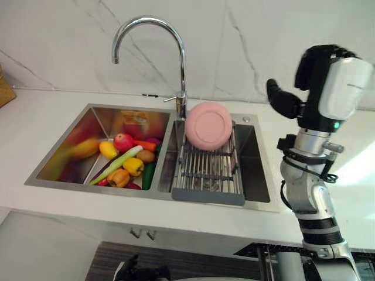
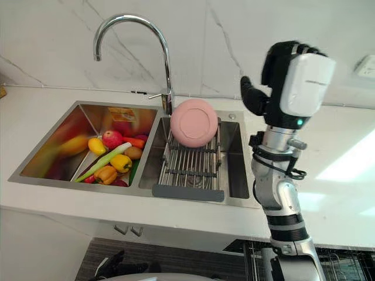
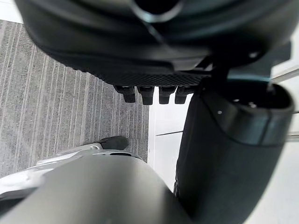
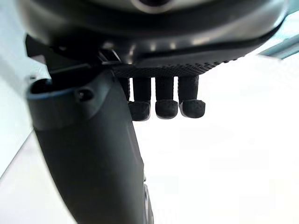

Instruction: Walk over to the sink, pick up the cup, carry it to the dishwasher, place the cup inside the dishwasher, then close the dishwasher door

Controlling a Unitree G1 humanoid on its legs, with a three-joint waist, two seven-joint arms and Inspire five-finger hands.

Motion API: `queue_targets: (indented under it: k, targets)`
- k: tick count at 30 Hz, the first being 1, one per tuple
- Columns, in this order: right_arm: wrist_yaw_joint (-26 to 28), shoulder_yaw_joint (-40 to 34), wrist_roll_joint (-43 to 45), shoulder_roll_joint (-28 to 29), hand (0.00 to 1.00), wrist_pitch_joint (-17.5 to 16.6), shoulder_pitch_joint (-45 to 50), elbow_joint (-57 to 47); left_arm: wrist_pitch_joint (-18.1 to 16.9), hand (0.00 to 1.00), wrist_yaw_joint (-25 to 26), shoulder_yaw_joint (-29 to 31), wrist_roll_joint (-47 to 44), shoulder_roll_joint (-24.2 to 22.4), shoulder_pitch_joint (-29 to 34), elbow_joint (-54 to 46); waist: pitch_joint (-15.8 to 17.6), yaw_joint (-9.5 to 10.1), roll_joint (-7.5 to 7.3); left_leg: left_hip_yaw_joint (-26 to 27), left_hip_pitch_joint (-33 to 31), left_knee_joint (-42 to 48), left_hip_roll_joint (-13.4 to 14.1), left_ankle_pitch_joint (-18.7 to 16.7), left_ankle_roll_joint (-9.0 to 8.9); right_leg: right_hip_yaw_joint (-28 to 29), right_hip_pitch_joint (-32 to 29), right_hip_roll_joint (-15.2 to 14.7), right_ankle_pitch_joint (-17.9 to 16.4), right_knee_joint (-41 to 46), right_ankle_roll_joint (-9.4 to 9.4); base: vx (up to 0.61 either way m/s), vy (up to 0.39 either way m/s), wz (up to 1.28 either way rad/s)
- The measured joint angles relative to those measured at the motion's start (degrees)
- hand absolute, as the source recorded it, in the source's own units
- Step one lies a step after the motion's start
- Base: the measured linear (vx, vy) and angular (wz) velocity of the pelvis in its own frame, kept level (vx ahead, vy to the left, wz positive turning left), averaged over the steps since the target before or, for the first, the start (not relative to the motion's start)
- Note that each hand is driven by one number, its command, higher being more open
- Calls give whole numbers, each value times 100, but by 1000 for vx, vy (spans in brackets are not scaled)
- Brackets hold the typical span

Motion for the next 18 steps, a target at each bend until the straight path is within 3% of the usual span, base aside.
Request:
queue_targets:
  k: [4,5,9,13,16,18]
  targets:
    - [-225,-261,313,0,0,-3,120,-275,-38,100,42,-22,0,18,76,2,-144,-6,-56,0,-1,-1,0,17,13,-4,-2,1,-2,-2,-2,-9,-1,0]
    - [-259,-283,376,0,100,-3,130,-303,-39,100,45,-27,-1,23,88,3,-168,-5,-66,0,-1,-1,-1,17,14,-5,-2,1,-2,-2,-2,0,0,0]
    - [-473,-550,648,1,100,-58,131,-468,-44,100,99,-76,-2,52,122,2,-244,-7,-114,-4,-1,-2,-3,26,20,-6,0,1,-1,-2,-3,0,0,0]
    - [-307,-716,938,3,100,-161,134,-535,-43,100,139,-85,-3,63,138,3,-269,-21,-136,-6,-1,-2,-3,29,21,-4,-1,1,-1,0,-3,0,0,0]
    - [162,-690,991,9,100,-282,152,-542,-42,100,141,-85,-3,63,141,3,-271,-22,-138,-11,-1,-2,-3,30,21,-5,-3,1,-2,2,-4,-12,-3,0]
    - [860,-480,991,6,100,-290,211,-555,-40,100,142,-85,-2,70,149,4,-298,-22,-155,-13,-7,-3,-3,29,21,-6,-12,1,-6,3,-8,0,0,0]
